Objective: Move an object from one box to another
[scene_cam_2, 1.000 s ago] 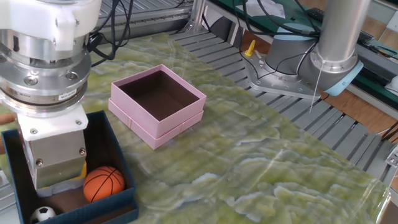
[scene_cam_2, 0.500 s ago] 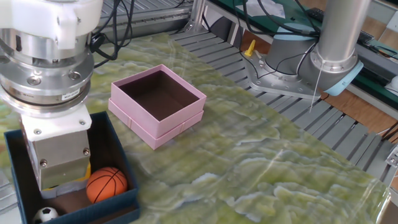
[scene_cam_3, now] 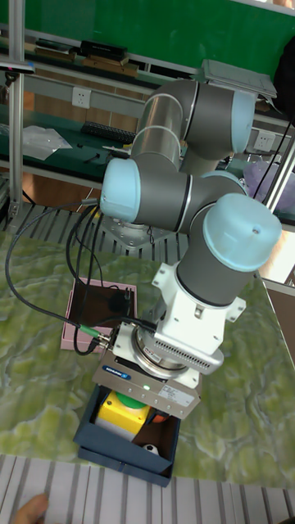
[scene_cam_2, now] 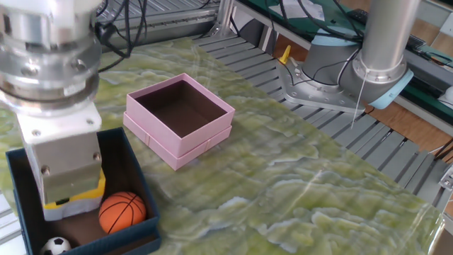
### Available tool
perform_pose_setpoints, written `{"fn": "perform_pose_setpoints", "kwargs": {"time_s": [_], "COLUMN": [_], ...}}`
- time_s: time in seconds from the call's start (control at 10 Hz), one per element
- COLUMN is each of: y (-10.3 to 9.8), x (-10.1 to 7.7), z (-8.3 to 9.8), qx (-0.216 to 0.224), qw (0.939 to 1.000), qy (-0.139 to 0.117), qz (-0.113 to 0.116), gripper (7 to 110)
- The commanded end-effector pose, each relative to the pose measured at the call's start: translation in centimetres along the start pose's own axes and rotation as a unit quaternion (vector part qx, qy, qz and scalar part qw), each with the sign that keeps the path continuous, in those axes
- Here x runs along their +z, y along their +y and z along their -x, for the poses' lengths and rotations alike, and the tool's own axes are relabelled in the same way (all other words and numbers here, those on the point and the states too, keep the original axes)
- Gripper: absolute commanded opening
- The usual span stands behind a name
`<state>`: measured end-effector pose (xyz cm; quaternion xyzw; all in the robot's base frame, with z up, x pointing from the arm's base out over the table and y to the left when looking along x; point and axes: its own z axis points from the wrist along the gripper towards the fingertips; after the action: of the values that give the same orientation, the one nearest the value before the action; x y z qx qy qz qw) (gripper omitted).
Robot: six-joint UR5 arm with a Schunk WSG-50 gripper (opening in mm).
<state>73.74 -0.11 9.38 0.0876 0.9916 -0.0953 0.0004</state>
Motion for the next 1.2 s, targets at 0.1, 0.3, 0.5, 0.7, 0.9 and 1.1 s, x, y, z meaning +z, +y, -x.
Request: {"fn": "perform_pose_setpoints", "kwargs": {"time_s": [0.1, 0.3, 0.5, 0.7, 0.9, 1.1], "y": [0.5, 1.4, 1.6, 1.4, 1.0, 1.1], "x": [-2.3, -3.6, -4.3, -4.7, -5.1, -6.0], "z": [0.7, 0.8, 0.6, 0.6, 0.8, 0.1], "qx": [-0.019, -0.021, -0.027, -0.035, -0.039, -0.037], "qw": [0.9997, 0.9994, 0.9991, 0.9988, 0.9986, 0.9982], "qy": [0.006, 0.013, 0.019, 0.023, 0.028, 0.034], "qz": [0.016, 0.023, 0.025, 0.026, 0.024, 0.032], "gripper": [7, 7, 7, 7, 7, 7]}}
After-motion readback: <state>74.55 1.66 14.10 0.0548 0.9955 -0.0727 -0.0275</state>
